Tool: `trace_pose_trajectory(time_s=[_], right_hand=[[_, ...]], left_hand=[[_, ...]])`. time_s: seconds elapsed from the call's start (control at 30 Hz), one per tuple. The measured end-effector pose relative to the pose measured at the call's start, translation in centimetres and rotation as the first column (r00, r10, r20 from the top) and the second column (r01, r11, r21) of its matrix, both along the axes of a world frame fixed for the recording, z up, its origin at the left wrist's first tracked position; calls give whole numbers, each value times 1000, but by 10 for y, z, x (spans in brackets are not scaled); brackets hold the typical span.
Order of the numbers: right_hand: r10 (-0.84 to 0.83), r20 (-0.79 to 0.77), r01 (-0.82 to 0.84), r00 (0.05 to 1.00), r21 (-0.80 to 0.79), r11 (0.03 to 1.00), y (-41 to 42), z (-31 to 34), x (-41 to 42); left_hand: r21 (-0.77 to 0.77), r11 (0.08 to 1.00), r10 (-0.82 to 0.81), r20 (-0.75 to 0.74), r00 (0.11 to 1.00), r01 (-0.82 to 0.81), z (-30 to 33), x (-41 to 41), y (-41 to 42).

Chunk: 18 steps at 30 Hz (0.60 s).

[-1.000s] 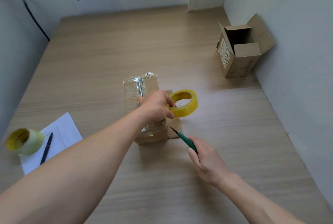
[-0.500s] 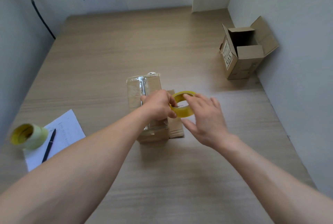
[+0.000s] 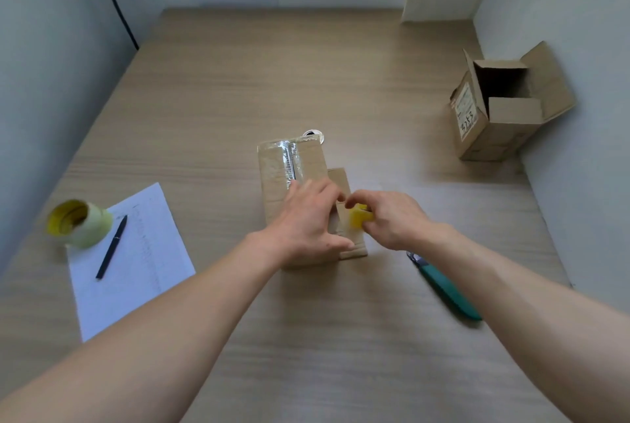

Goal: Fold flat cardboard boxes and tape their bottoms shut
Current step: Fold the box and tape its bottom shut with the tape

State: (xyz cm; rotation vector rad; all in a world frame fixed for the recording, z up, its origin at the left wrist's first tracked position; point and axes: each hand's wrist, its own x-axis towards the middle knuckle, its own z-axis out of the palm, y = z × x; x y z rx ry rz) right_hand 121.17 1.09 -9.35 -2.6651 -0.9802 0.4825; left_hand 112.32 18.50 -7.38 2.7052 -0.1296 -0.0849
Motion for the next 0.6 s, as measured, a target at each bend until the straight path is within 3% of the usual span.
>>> trace_pose_trajectory(time_s=[0.13, 0.23, 0.4, 0.5, 0.6], right_hand=[[-74, -75, 67, 994, -91, 994, 2, -6, 4], [-98, -38, 93, 994, -111, 989, 1, -6, 4], [-206, -69, 211, 976, 88, 973, -18, -11, -3], [-340, -223, 398, 913, 319, 860, -34, -13, -11], [-327, -518, 590, 790, 502, 632, -44, -2, -27]], left_hand=[[130, 991, 43, 13, 999, -44, -8, 0, -12], [179, 982, 55, 6, 998, -55, -11, 1, -17], [181, 978, 103, -10, 995, -100, -12, 5, -24], [163, 981, 110, -12, 994, -106, -13, 6, -23], [62, 988, 146, -56, 988, -143, -7, 9, -23]])
